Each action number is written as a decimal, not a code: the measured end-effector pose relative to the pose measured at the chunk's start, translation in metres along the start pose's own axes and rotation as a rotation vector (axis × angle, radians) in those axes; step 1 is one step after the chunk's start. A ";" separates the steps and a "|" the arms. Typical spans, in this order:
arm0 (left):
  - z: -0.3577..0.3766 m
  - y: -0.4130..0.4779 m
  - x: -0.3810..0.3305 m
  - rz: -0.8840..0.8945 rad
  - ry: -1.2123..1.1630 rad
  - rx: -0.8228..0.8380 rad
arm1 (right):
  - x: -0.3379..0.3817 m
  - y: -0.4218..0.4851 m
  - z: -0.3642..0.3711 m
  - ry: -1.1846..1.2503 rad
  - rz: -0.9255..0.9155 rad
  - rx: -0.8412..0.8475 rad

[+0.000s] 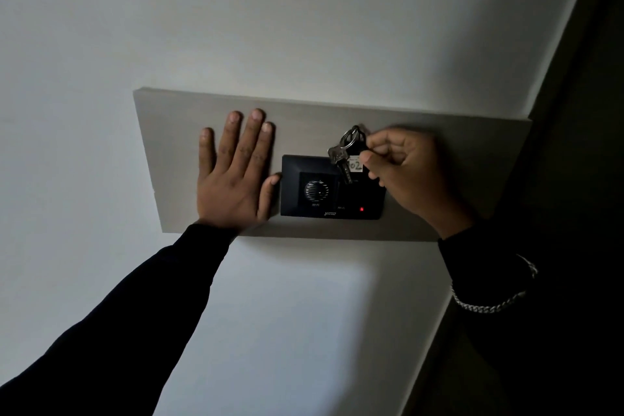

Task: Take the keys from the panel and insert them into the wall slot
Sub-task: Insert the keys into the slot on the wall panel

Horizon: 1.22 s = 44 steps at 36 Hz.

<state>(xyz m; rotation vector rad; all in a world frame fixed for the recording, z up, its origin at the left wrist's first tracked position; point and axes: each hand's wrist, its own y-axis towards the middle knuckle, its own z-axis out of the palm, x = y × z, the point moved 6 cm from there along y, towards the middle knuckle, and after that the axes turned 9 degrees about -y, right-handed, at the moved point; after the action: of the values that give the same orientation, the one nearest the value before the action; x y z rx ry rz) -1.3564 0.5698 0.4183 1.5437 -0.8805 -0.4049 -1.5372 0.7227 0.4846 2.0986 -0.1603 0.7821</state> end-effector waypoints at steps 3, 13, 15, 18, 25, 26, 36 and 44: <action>0.000 0.000 0.000 -0.002 -0.004 0.007 | 0.004 -0.005 -0.003 -0.089 -0.081 -0.031; 0.000 0.001 0.000 -0.008 0.000 0.004 | 0.054 0.000 -0.010 -0.525 -0.475 0.029; 0.001 0.001 0.000 -0.006 -0.002 0.005 | 0.056 0.003 -0.008 -0.524 -0.506 0.061; 0.003 0.000 0.001 -0.001 -0.003 0.004 | 0.056 0.010 -0.007 -0.521 -0.529 0.064; 0.004 -0.001 0.002 0.004 -0.015 0.011 | 0.055 0.015 -0.010 -0.473 -0.557 -0.034; 0.004 -0.001 0.002 0.005 -0.016 0.013 | 0.055 0.014 -0.009 -0.463 -0.559 -0.047; 0.004 -0.001 0.001 0.009 -0.002 0.031 | 0.041 0.001 -0.004 -0.433 -0.546 -0.130; 0.003 -0.001 0.001 -0.007 0.017 0.086 | 0.034 -0.010 -0.001 -0.414 -0.541 -0.186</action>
<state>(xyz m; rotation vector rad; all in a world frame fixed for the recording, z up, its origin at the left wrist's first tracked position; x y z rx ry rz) -1.3578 0.5668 0.4169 1.6270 -0.8892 -0.3631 -1.5068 0.7350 0.4986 1.9658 0.1101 0.0075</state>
